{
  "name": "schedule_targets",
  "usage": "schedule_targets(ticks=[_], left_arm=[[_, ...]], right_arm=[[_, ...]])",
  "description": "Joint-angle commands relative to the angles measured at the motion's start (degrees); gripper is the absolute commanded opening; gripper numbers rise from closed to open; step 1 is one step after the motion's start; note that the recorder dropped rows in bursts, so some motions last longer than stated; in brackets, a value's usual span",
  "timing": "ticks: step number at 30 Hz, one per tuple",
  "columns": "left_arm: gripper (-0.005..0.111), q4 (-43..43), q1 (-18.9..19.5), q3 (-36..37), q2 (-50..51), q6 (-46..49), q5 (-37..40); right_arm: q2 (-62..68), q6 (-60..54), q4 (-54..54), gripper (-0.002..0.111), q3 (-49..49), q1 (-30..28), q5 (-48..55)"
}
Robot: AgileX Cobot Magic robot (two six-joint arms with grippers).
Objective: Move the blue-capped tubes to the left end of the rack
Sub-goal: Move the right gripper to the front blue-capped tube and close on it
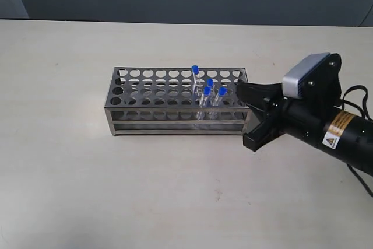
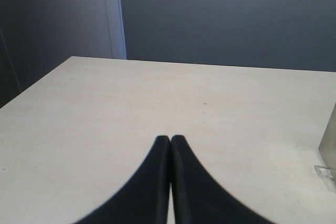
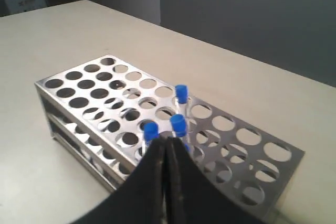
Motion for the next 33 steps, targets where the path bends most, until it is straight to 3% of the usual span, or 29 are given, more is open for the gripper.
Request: schedule_targets(ticks=[1, 5, 7, 12, 23, 33], left_arm=[[0.0, -0.2, -0.4, 0.2, -0.2, 0.0, -0.3], [0.0, -0.2, -0.4, 0.2, -0.2, 0.0, -0.3], [0.0, -0.2, -0.4, 0.2, -0.2, 0.0, -0.3], [0.0, -0.2, -0.4, 0.2, -0.2, 0.0, -0.3], [0.0, -0.2, -0.4, 0.2, -0.2, 0.0, -0.3], [0.0, -0.2, -0.4, 0.2, -0.2, 0.0, -0.3]], right_arm=[[1.6, -2.5, -7.4, 0.017, 0.1, 0.3, -6.5], [1.6, -3.3, -4.4, 0.046, 0.1, 0.3, -3.9], [2.0, -4.1, -3.6, 0.051, 0.0, 0.3, -3.7], [4.5, -6.0, 0.8, 0.051, -0.6, 0.3, -3.7], [11.8, -5.2, 0.6, 0.051, -8.4, 0.3, -3.5], [16.1, -4.4, 1.0, 0.051, -9.7, 0.3, -3.6]])
